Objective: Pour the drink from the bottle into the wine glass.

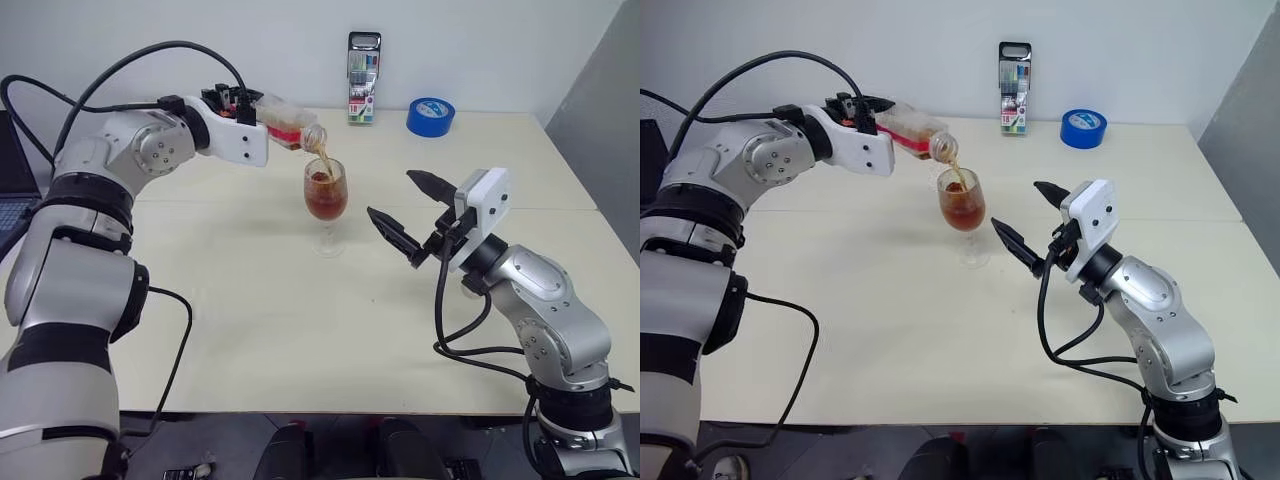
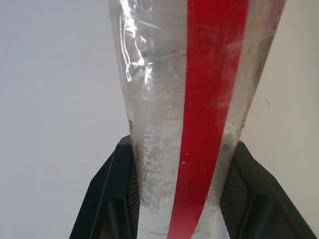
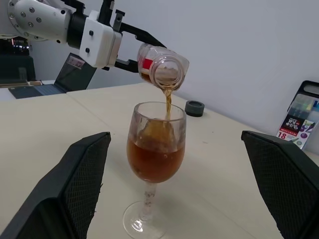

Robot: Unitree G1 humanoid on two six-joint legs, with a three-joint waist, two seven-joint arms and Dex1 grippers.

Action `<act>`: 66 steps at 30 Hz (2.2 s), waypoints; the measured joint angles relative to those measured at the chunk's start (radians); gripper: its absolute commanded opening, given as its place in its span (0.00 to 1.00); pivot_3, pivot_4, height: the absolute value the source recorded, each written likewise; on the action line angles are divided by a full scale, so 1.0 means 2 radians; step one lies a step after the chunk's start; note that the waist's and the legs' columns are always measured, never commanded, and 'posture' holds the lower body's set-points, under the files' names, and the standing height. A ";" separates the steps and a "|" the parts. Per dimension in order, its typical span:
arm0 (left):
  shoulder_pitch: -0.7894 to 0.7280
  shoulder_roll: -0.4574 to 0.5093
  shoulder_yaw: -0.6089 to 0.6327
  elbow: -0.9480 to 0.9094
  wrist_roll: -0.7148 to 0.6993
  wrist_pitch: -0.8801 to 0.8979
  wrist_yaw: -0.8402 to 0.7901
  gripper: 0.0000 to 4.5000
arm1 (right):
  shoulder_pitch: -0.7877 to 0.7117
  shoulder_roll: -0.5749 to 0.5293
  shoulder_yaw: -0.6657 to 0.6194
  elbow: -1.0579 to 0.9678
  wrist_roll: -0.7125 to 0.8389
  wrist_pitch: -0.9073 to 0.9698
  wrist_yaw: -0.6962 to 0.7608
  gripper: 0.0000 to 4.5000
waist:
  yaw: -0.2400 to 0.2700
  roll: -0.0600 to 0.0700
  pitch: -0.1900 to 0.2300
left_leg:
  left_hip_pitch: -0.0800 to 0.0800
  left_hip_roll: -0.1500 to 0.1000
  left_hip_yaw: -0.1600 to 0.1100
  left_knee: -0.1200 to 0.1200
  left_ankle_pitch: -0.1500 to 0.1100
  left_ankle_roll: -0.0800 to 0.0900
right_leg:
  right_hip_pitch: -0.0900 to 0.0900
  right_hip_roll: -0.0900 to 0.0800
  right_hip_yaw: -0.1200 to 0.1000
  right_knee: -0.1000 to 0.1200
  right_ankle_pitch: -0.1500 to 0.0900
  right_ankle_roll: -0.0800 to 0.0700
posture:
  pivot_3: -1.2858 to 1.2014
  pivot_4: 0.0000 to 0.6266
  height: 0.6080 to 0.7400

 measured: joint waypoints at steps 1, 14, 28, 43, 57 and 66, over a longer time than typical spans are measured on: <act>0.004 0.000 0.002 -0.001 -0.006 0.000 -0.004 0.37 | 0.000 -0.002 0.000 0.001 0.000 0.000 0.002 1.00 | 0.000 0.000 0.000 | 0.000 0.000 0.000 0.000 0.000 0.000 | 0.000 0.000 0.000 0.000 0.000 0.000 | 0.52 0.24 1.00; 0.083 -0.071 0.189 -0.129 -0.275 0.200 -0.172 0.37 | -0.005 -0.003 0.005 0.007 0.004 -0.001 0.020 1.00 | -0.003 0.000 0.000 | 0.000 0.000 0.000 0.001 0.000 0.000 | 0.000 0.000 0.000 0.001 0.000 0.000 | 0.52 0.24 1.00; 0.331 -0.167 0.338 -0.388 -0.417 0.509 -0.039 0.37 | 0.065 -0.066 0.020 -0.045 0.030 -0.024 0.120 1.00 | 0.000 0.000 -0.001 | 0.000 0.000 -0.001 0.002 0.000 0.000 | 0.000 0.000 0.003 0.001 0.000 0.000 | 0.52 0.24 1.00; 0.453 -0.210 0.344 -0.420 -0.435 0.447 -0.036 0.37 | 0.058 -0.050 0.020 -0.031 0.028 -0.025 0.104 1.00 | 0.000 0.000 -0.001 | 0.001 0.000 0.000 0.001 0.000 0.000 | 0.001 0.000 0.003 0.001 0.000 0.000 | 0.52 0.24 1.00; 0.442 -0.214 0.353 -0.351 -0.458 0.411 -0.054 0.67 | 0.041 -0.050 0.021 -0.022 0.027 -0.019 0.089 1.00 | 0.001 0.000 -0.001 | 0.001 0.000 0.000 0.001 0.000 0.000 | 0.001 0.000 0.003 0.001 0.000 0.000 | 0.52 0.24 1.00; 0.471 -0.204 0.342 -0.384 -0.455 0.428 -0.068 1.00 | 0.094 -0.049 0.019 -0.029 0.017 -0.018 0.066 1.00 | 0.000 -0.001 -0.002 | 0.001 0.000 0.000 0.001 0.000 0.000 | 0.001 0.000 0.003 0.001 0.000 0.000 | 0.52 0.24 1.00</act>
